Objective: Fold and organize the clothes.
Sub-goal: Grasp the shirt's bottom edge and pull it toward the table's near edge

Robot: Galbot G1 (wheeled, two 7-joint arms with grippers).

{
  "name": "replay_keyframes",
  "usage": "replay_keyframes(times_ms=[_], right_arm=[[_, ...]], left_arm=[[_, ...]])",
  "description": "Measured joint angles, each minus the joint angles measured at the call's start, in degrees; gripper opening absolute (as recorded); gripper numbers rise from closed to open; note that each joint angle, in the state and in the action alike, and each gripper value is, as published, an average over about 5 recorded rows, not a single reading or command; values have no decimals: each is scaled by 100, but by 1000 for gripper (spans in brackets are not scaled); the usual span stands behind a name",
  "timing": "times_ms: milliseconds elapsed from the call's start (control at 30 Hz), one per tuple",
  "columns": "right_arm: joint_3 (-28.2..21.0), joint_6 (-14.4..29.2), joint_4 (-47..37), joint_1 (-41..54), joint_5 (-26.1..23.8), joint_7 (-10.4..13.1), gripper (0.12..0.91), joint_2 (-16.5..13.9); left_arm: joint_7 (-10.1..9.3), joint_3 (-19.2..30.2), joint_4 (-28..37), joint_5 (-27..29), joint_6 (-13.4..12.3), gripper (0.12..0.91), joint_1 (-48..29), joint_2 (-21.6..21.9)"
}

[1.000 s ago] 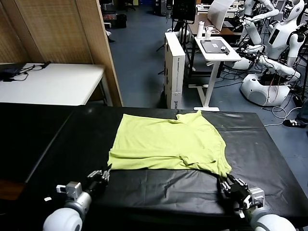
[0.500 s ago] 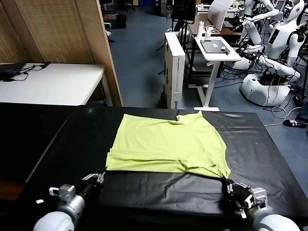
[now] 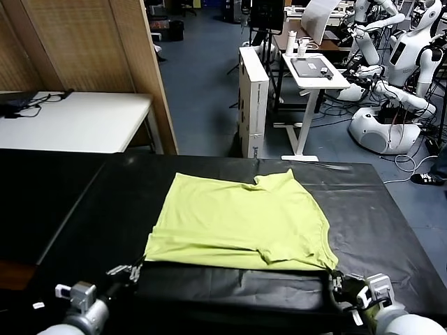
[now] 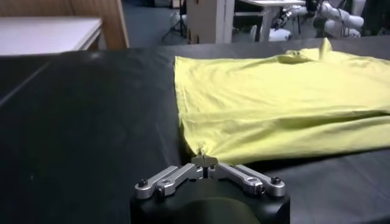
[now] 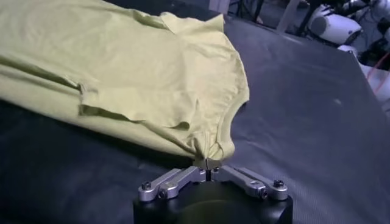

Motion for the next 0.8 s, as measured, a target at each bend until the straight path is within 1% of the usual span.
replay_keyframes(times_ms=[33,67,167,233,267,333,367,400,467,500,600,633,700,800], right_arm=[[28,0,36,-28,29,4,450,-1],[58,0,76,-57,62,5,526,-3],[161,0,198,-97,227,-20,696,-7],[236,-1,247,-38,393,-82,793,-5],[267,-1,254,25,477,-129,835,-4],[287,-1,214,238,604,-253,887,1],[271,-1,168,385,642,-313,897,4],[239,-1,103,558,662,-374,901,9],[118,-1,-106,1001,677,-469,906,21],[30,-1,-245,1257,678,-498,906,24],[-357,0,-778,2133,677,-535,907,40],[-520,0,-972,2434,675,-538,907,52],[-889,0,-1370,3049,659,-550,907,91],[-1501,0,-1969,3961,555,-596,907,196]], left_arm=[[-36,-12,-28,-13,14,145,22,0],[-77,-22,-56,-17,23,145,38,-5],[-187,-40,-137,33,98,154,51,-41],[-229,-60,-177,77,216,209,56,-56],[-237,-77,-190,94,297,255,62,-56],[-240,-129,-205,120,499,377,78,-51],[-236,-159,-209,132,589,434,82,-49],[-230,-193,-216,139,665,509,80,-46],[-218,-262,-241,138,752,623,51,-41],[-211,-297,-259,135,791,698,17,-32],[-225,-378,-293,15,1002,846,-183,28],[-263,-389,-287,-74,1092,875,-289,54],[-402,-377,-241,-335,1279,899,-549,90],[-687,-284,-95,-852,1530,906,-1080,102]])
